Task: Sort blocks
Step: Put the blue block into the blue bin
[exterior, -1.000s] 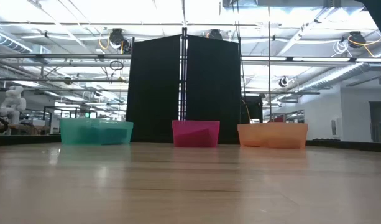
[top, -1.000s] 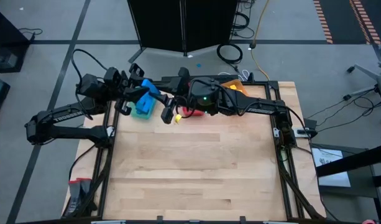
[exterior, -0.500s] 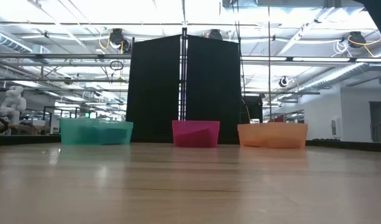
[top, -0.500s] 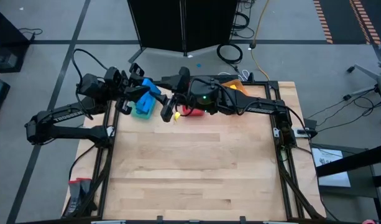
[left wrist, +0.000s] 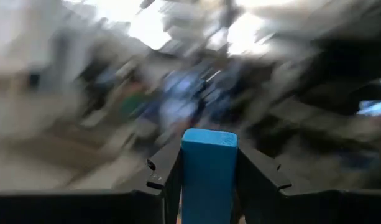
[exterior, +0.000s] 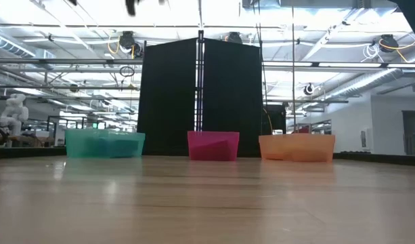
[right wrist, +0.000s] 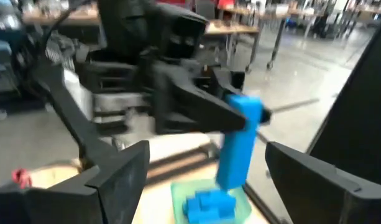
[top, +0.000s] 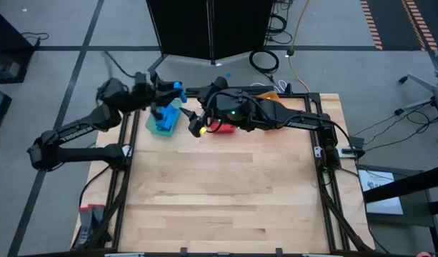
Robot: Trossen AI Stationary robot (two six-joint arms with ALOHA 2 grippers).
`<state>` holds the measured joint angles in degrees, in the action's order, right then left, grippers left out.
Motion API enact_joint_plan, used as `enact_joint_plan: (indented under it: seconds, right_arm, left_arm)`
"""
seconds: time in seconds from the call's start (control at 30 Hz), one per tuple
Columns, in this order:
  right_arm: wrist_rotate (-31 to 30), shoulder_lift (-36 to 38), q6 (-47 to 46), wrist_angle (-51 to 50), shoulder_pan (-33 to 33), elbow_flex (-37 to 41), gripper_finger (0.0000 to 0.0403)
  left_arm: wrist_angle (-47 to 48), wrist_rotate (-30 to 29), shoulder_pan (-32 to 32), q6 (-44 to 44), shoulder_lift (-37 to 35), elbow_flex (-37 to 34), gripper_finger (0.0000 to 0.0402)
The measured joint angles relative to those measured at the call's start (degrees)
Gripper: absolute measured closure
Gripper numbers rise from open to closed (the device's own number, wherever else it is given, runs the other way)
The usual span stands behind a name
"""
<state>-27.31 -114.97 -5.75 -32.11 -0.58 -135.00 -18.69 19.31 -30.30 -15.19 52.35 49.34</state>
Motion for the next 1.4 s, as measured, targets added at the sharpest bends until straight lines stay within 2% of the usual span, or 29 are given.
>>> enact_joint_plan:
  seconds: [0.2, 0.3, 0.37, 0.5, 0.83, 1.07, 1.27, 1.4]
  right_arm:
    - [0.3, 2.3, -3.4, -12.0, -0.1, 0.0, 0.0093]
    - [0.3, 3.4, -5.2, -17.8, -0.2, 0.0, 0.0094]
    - [0.3, 3.9, -5.9, -20.1, -0.2, 0.0, 0.0094]
    - [0.4, 4.2, -6.2, -22.5, -0.2, 0.0, 0.0094]
    - [0.7, 4.2, -6.2, -27.9, -0.3, 0.0, 0.0094]
    - [0.7, 4.2, -6.9, -28.2, -0.3, 0.0, 0.0094]
    - [7.8, 4.2, -5.7, -28.1, -0.2, 0.0, 0.0094]
    - [10.9, 4.2, -5.4, -28.0, -0.2, 0.0, 0.0094]
  left_arm:
    - [26.1, -17.6, -4.3, 1.5, 0.4, 0.0, 0.0277]
    - [36.6, -26.7, -6.3, 3.6, 2.1, 0.0, 0.0276]
    - [41.0, -29.9, -8.0, 3.7, 3.7, 0.0, 0.0276]
    - [43.6, -30.2, -11.7, 3.5, 7.4, -1.9, 0.0275]
    - [39.6, -23.2, -18.3, -4.0, 13.3, -13.2, 0.0274]
    - [38.2, -25.8, -18.3, -4.0, 14.7, -15.5, 0.0274]
    - [36.4, -22.5, -18.3, -3.9, 13.5, -15.6, 0.0270]
    - [36.5, -22.3, -18.3, -3.9, 11.6, -15.6, 0.0243]
